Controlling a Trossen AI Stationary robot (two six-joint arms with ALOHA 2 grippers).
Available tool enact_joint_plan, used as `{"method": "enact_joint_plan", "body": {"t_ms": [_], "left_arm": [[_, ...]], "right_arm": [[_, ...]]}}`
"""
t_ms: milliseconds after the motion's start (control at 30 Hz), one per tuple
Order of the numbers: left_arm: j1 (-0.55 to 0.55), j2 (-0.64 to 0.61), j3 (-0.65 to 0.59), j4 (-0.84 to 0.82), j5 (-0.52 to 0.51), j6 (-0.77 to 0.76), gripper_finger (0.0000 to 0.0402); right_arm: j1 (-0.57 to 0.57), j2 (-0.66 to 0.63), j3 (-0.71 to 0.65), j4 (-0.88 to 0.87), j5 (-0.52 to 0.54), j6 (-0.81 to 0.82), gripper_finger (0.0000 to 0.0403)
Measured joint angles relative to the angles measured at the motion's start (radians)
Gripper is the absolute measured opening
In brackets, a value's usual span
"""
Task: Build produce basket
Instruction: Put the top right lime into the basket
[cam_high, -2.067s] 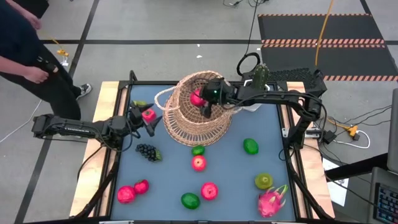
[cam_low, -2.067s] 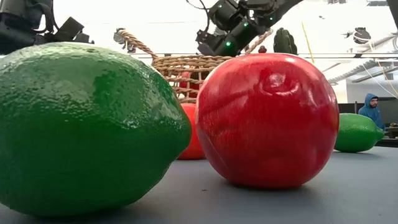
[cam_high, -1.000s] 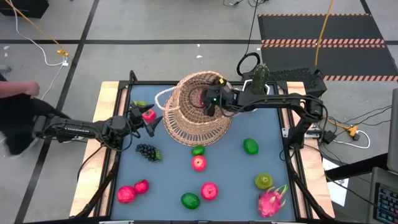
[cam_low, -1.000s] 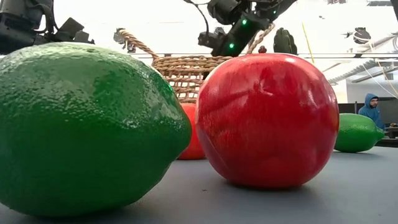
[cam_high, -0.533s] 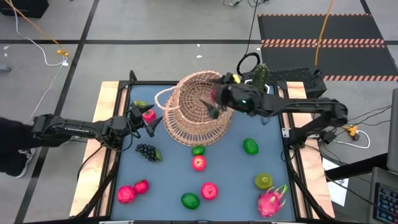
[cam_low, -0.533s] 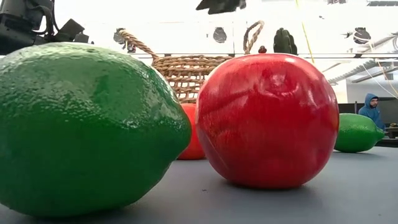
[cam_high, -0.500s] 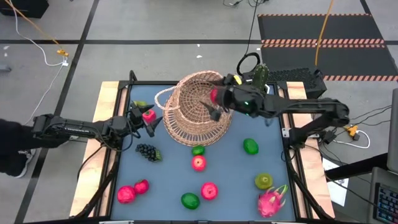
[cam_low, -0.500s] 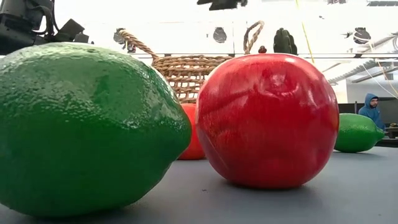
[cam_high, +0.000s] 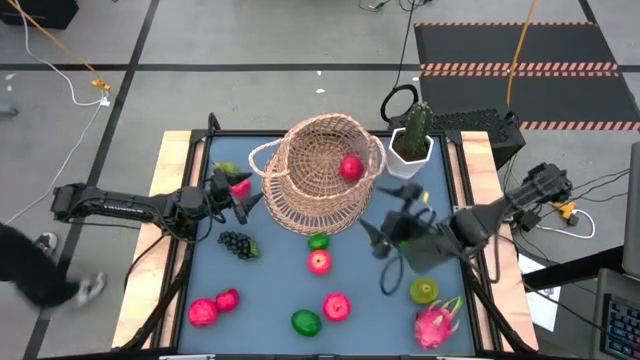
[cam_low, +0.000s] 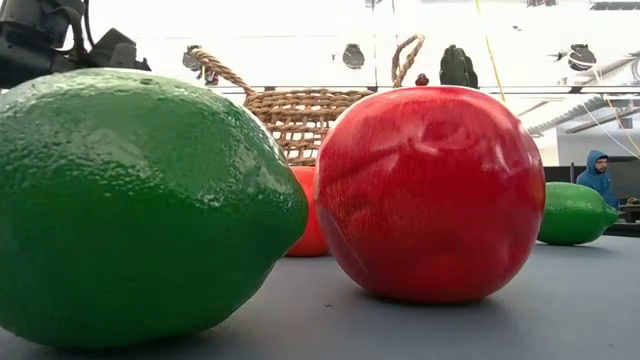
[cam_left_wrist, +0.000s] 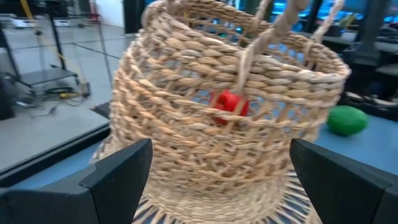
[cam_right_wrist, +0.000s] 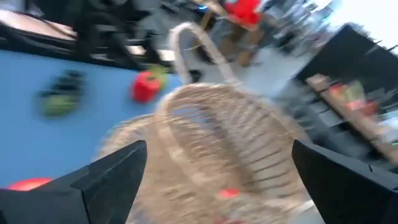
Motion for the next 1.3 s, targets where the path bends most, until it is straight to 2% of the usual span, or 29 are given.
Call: {"method": "enact_joint_plan", "body": {"t_ms": [133, 233, 400, 533, 633, 800, 967, 1200, 1300], "left_arm": [[-0.008, 0.000, 0.000, 0.002, 0.055, -0.046, 0.0381], [-0.028, 0.000, 0.000, 0.002, 0.094, -0.092, 0.0381], [-0.052, 0.000, 0.000, 0.003, 0.087, -0.182, 0.0381], [-0.052, 0.000, 0.000, 0.004, 0.079, -0.226, 0.0381], [-0.052, 0.000, 0.000, 0.017, 0.069, -0.222, 0.0381], [-0.052, 0.000, 0.000, 0.039, 0.026, -0.183, 0.0381], [-0.052, 0.000, 0.000, 0.043, -0.007, -0.179, 0.0381], [-0.052, 0.000, 0.000, 0.044, -0.022, -0.202, 0.0381], [-0.052, 0.000, 0.000, 0.050, -0.023, -0.202, 0.0381]], "right_arm": [[0.033, -0.001, -0.005, -0.182, -0.096, 0.351, 0.0395], [0.031, -0.001, -0.066, -0.329, -0.184, 0.595, 0.0395], [0.007, 0.000, -0.241, -0.467, -0.286, 0.887, 0.0396], [-0.020, 0.001, -0.368, -0.468, -0.475, 1.040, 0.0396], [-0.028, 0.001, -0.433, -0.455, -0.575, 1.098, 0.0396], [-0.030, 0.000, -0.506, -0.415, -0.601, 1.118, 0.0396], [-0.059, 0.000, -0.588, -0.243, -0.673, 1.066, 0.0396], [-0.121, 0.000, -0.668, -0.122, -0.680, 1.061, 0.0392], [-0.138, 0.000, -0.669, -0.096, -0.685, 1.076, 0.0376]]}}
